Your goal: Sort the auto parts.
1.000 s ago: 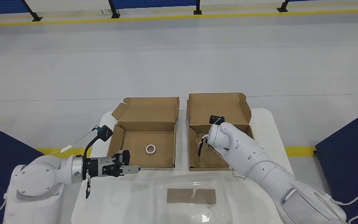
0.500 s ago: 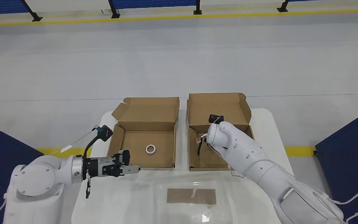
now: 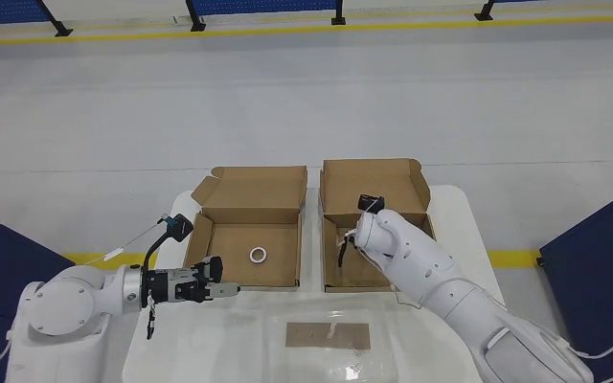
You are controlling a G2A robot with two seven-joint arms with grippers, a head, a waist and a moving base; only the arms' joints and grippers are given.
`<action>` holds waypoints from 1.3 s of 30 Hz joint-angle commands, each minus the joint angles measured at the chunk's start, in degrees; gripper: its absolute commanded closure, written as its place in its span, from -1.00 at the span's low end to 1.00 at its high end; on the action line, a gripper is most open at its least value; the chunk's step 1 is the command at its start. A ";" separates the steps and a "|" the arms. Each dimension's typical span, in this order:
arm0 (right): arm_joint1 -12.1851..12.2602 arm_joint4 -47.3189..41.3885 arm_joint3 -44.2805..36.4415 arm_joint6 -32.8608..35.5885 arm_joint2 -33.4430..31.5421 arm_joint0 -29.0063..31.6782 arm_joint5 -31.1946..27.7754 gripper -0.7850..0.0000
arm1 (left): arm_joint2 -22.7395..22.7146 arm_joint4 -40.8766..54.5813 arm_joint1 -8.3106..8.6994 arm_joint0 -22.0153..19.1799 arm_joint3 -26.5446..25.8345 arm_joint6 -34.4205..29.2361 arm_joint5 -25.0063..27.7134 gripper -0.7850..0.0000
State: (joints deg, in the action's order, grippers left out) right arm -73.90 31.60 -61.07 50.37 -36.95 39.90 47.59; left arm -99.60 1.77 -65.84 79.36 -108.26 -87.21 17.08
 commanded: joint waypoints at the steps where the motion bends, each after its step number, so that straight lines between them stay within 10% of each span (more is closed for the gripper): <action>1: 0.53 0.84 -1.52 0.45 -0.79 0.72 0.42 -1.00 | 0.00 0.00 0.00 0.00 0.00 0.00 0.00 -1.00; 17: 7.49 4.57 -24.00 5.25 -16.02 13.94 -4.34 -1.00 | 0.00 0.00 0.00 0.00 0.00 0.00 0.00 -1.00; 27: 11.80 -6.83 -38.26 10.71 -35.31 28.40 -22.14 -1.00 | 0.00 0.00 0.00 0.00 0.00 0.00 0.00 -1.00; 39: 14.22 -24.66 -36.17 21.34 -50.70 35.72 -41.18 -1.00 | 0.00 0.00 0.00 0.00 0.00 0.00 0.00 -1.00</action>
State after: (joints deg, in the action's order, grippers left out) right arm -59.81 8.58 -97.69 70.80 -86.70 75.34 7.90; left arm -99.60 1.77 -65.84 79.36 -108.26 -87.21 17.08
